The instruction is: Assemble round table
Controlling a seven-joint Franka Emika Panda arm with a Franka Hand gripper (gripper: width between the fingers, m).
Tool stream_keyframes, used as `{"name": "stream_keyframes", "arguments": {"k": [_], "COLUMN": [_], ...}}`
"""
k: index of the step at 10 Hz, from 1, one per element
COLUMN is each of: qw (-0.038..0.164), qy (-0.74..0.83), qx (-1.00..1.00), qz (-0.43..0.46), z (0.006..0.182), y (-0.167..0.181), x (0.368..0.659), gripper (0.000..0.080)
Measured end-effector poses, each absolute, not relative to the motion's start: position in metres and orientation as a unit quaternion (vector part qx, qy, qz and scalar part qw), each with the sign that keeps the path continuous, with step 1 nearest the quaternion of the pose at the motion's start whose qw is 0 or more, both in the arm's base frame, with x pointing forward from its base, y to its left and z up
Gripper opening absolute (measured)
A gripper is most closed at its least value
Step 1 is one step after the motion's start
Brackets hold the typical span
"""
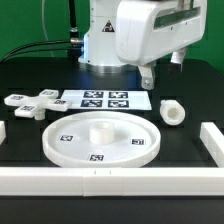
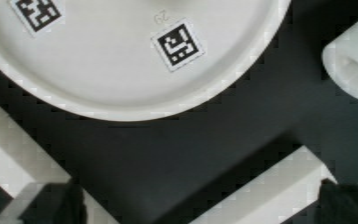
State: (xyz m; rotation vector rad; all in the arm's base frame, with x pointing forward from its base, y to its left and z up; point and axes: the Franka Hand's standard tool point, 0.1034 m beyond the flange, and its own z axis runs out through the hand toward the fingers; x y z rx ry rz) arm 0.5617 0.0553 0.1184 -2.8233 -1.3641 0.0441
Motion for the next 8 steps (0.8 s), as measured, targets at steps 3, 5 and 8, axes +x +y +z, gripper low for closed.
{"name": "stream_keyframes", "arguments": {"k": [3,5,8], "qw": [0.005,0.006,0.013], "qy": [-0.481,-0.495,-0.502], "qx": [-0.877,-0.869,-0.865], "qz": [0.006,-0.001,0.003], "z": [0.094,0.066,0.038], "y": [0.021,-0.006,-0.031], "x": [0.551,0.543,0.543], "gripper": [0.0649,0.0649,0.0649]}}
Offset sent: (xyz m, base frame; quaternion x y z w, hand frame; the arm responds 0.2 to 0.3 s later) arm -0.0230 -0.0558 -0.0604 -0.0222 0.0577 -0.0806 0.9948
